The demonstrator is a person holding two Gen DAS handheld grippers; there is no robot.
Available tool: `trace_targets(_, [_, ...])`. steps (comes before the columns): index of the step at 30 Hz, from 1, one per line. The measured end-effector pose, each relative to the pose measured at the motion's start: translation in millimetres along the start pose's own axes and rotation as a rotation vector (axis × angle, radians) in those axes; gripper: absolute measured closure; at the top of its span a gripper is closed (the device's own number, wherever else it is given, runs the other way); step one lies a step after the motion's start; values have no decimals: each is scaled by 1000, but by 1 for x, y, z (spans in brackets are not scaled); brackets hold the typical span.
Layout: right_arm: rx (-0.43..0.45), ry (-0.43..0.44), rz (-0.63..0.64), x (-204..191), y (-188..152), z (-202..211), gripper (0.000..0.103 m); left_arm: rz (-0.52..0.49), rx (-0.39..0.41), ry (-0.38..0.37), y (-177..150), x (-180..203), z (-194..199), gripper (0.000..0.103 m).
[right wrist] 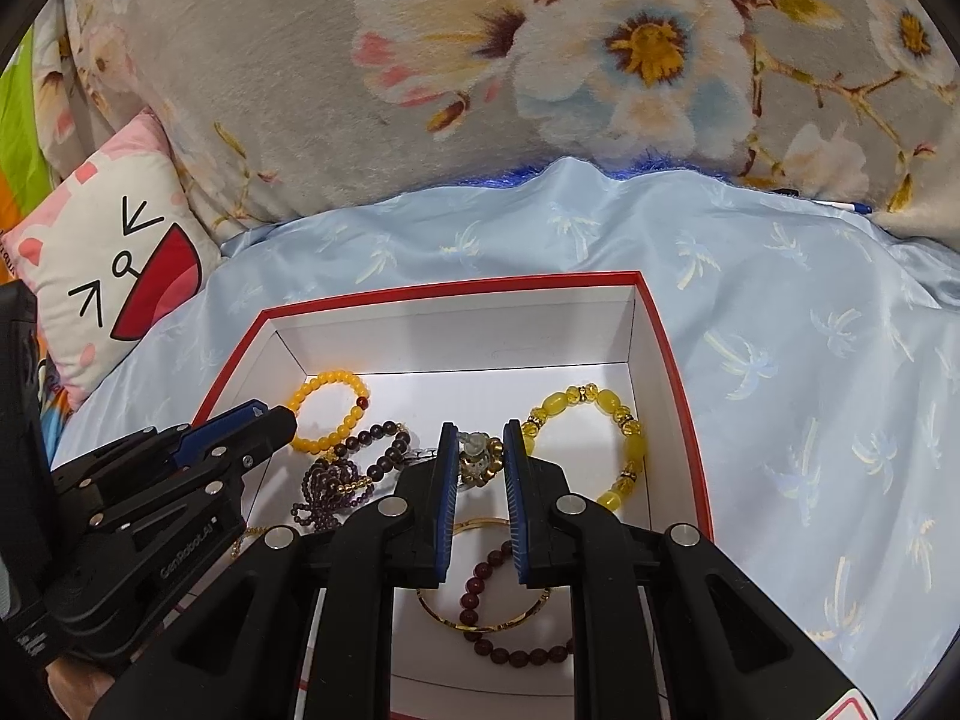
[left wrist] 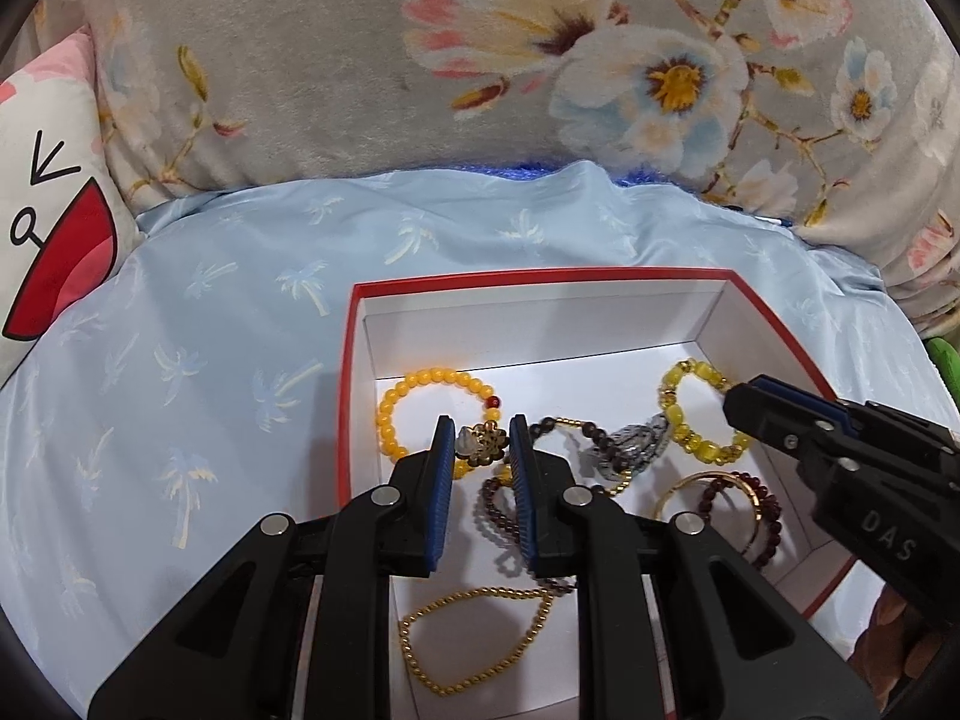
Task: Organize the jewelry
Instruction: 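Carry the gold charm into the red box and open the left tool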
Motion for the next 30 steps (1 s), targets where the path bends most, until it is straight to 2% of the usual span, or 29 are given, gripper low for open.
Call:
trace_targets(8, [-12,-1,8,-5,-1,-6,89,-30,20,36,9,-6,-3,85])
trace_targets(17, [2,29,-8,-11,-2,-2,89,-5,50,-14,3,8,25,85])
trace_targets(22, [24,7,6,-13,-5,2,89,-20,40,2,-6,20,19,85])
trace_targets(30, [13,-9,3,-7,-6,-5,89,-12,31,11,-9,15,12,85])
Point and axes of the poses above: each gripper's, at about its wrist camera, not at the fingertips, and z roughly against the way its jaws point, x to its right, y to its top, the point moved 8 cm from there along -z, roughly the way its jaws point, and after that the axes turned 8 degrees about -x, right-handed, at the moved point
